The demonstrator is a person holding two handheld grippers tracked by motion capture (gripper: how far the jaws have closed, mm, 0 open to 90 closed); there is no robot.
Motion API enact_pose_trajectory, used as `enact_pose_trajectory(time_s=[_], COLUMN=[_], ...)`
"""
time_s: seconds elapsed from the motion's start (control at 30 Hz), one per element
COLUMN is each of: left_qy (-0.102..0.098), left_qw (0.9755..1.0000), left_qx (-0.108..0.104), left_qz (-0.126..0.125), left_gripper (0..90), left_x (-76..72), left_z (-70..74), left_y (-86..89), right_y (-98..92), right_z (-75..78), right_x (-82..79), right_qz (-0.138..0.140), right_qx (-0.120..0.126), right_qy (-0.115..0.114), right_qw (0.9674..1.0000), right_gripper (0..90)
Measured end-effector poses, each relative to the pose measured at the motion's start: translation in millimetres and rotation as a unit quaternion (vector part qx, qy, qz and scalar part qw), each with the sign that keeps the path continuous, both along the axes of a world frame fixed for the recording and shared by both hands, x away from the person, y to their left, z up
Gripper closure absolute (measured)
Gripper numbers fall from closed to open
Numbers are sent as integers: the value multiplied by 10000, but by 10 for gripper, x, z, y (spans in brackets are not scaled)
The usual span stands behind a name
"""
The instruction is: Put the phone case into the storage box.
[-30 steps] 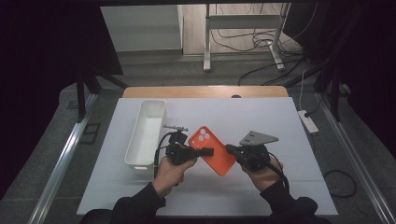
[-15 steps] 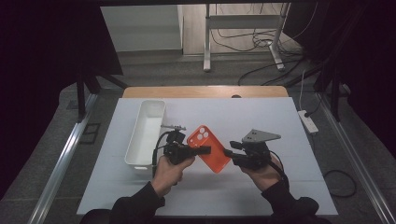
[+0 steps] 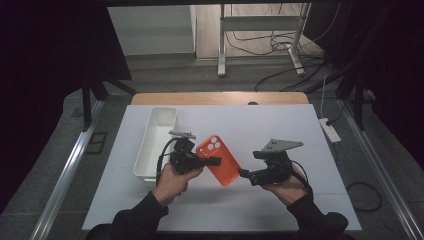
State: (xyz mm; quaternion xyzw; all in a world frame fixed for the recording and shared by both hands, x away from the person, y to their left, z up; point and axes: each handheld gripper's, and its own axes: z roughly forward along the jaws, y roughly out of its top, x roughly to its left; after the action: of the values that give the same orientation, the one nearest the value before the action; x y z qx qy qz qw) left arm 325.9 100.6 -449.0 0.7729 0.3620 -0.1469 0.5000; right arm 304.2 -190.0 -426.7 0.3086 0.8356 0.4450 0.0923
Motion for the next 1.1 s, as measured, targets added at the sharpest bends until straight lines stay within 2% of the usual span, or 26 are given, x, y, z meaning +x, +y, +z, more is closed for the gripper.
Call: enact_pose_trajectory(time_s=[0.1,0.2,0.27,0.47,0.7,0.87,0.93,1.03,1.1], left_qy=[-111,-142,-197,-306,-337,-429,-457,-495,-532], left_qw=[9997,9993,9986,9958,9919,9880,9868,9851,9834], left_qx=[125,183,211,230,127,22,34,-23,-52], left_qz=[-198,-291,-440,-832,-1221,-1481,-1555,-1649,-1732], left_gripper=[849,849,849,849,850,850,850,850,850], left_x=[-9,-10,-6,-11,-30,-54,-63,-69,-74], left_z=[11,19,21,28,37,39,45,44,43], left_y=[-5,-7,-3,-13,-41,-86,-106,-121,-138], right_y=[-8,-14,-9,45,127,196,223,247,258], right_z=[-1,-2,-4,-18,-52,-107,-126,-136,-140], right_x=[-13,-19,-33,-72,-108,-127,-130,-131,-130], right_qz=[116,186,201,483,799,1125,1355,1401,1503], right_qx=[52,110,79,-7,-17,-47,-57,-13,38], right_qy=[137,239,306,554,736,878,959,988,1037], right_qw=[9998,9995,9993,9973,9941,9897,9861,9852,9832], right_gripper=[33,4,0,0,102,232,310,354,404])
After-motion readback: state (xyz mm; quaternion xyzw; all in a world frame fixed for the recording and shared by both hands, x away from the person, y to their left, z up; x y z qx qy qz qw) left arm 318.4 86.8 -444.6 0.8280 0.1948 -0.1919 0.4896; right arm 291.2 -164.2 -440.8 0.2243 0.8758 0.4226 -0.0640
